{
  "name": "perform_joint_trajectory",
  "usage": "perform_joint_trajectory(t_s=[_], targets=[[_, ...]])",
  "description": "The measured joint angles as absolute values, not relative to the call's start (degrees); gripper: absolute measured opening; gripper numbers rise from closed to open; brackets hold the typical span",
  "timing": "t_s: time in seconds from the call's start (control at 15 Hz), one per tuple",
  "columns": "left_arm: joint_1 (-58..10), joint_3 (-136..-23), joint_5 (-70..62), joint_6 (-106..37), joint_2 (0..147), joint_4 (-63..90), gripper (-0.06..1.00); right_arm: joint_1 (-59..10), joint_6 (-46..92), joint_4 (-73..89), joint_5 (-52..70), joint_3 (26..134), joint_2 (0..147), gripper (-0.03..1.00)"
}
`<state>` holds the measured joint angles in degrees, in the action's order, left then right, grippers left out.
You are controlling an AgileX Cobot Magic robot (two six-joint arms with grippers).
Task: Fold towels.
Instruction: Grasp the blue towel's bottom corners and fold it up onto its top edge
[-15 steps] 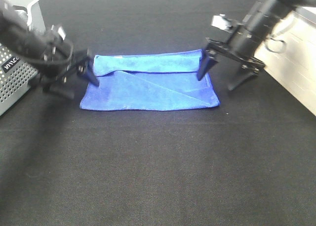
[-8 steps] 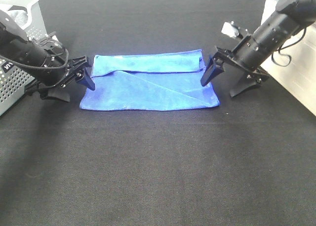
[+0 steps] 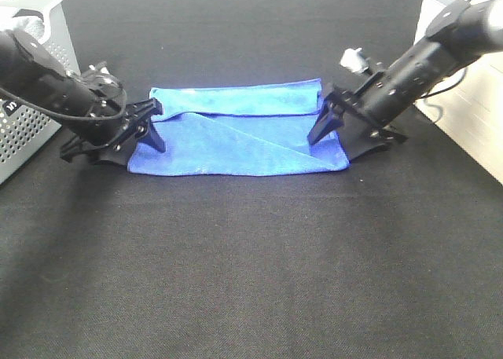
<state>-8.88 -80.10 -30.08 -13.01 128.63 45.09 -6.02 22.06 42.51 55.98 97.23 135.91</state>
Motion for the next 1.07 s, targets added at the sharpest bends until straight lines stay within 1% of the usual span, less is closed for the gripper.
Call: perform_joint_trajectory(t_s=[0.07,0.13,0.2,0.27,0.4,0.47,0.6,0.8,1.0,1.07], targets=[[-8.88,-80.10,-30.48,-12.83,128.86,45.03,0.24,-6.36,21.43,42.46,55.46,97.23,136.13,0.40],[-8.88,-80.50,-31.80,-12.83,129.20,44.63,0.07,-6.53,20.23,42.23,55.00,97.17,136.25,0.22],[-8.88,-81.30,-33.63,-12.83,129.49,43.95,0.02,-6.53,18.74,41.71,55.00,97.17,136.25,0.05],[-8.88,-81.99,-36.27,-12.83,129.60,42.74,0.01,-6.13,17.30,41.42,55.58,97.17,136.25,0.00],[-8.88,-82.56,-42.69,-12.78,129.43,38.67,0.01,-4.98,16.27,41.02,59.19,97.17,136.25,0.00],[-8.94,-82.33,-46.24,-11.92,128.34,35.41,0.01,-4.24,16.04,39.76,63.08,97.00,135.91,0.00],[-9.00,-79.98,-48.82,-11.63,124.79,33.40,0.01,-4.01,15.99,38.85,64.11,92.82,132.93,0.00],[-9.17,-72.02,-50.25,-11.52,119.52,32.09,0.01,-4.07,16.62,38.96,61.02,79.64,124.85,0.00],[-9.17,-63.37,-50.25,-11.52,116.60,32.03,0.01,-4.07,19.77,39.36,55.00,64.00,119.23,0.00],[-9.17,-63.37,-50.25,-11.52,116.60,32.03,0.01,-4.07,19.77,39.36,55.00,64.00,119.23,0.00]])
